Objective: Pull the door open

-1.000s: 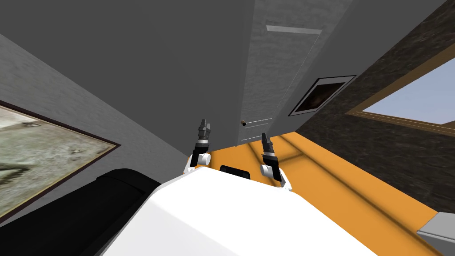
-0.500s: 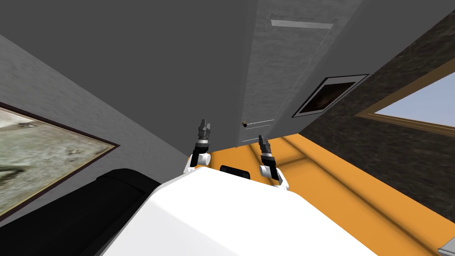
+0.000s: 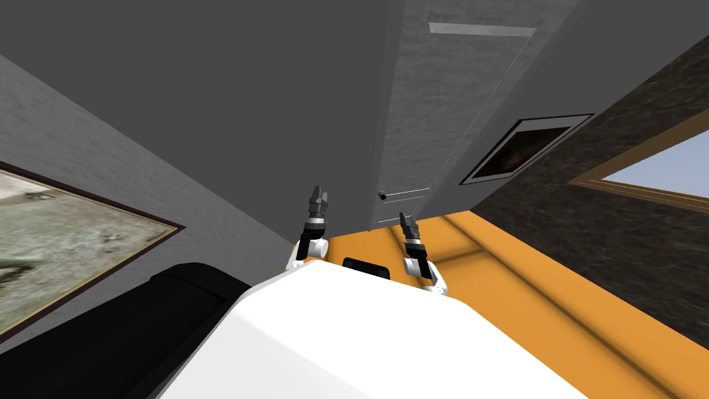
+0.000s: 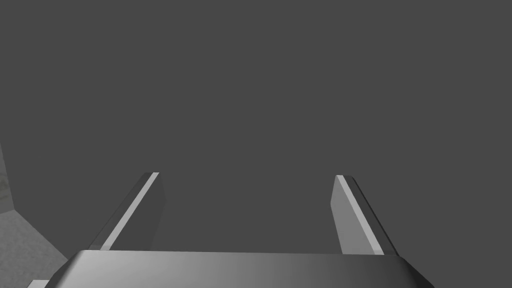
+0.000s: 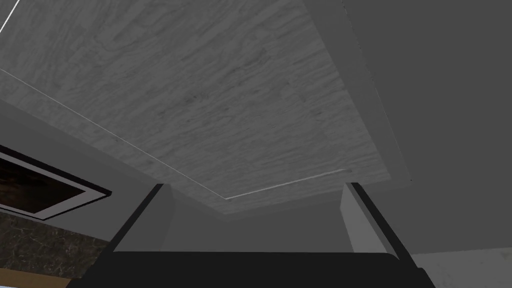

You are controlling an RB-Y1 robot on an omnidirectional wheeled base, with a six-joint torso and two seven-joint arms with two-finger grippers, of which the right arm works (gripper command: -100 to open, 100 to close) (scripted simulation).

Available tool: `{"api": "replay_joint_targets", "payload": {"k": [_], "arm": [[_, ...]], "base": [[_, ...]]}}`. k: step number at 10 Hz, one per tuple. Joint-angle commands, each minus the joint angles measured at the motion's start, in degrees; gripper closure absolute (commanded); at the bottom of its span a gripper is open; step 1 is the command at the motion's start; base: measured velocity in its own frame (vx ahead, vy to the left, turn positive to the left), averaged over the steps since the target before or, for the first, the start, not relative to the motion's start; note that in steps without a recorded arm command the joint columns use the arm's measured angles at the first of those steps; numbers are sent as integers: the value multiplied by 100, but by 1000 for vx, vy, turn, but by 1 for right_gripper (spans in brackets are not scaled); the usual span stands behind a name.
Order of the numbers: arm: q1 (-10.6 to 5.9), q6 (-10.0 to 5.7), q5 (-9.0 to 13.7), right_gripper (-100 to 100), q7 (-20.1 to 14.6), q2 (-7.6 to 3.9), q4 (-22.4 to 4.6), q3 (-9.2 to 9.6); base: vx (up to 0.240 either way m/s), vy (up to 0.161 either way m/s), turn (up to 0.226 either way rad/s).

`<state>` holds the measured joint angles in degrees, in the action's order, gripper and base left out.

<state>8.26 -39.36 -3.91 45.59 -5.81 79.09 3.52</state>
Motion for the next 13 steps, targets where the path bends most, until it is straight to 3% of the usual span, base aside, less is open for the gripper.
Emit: {"api": "replay_joint_targets", "payload": {"k": [1, 6, 7, 13], "arm": [[-111, -53, -42, -100, 161, -22, -272, -5], [-402, -214, -201, -100, 716, -63, -1057, 5], [-402, -214, -201, -100, 716, -63, -1064, 5], [-801, -435, -417, -100, 1476, -107, -2115, 18]], "base": [[53, -10, 46], [75, -16, 55], [60, -20, 29], [81, -27, 60]]}}
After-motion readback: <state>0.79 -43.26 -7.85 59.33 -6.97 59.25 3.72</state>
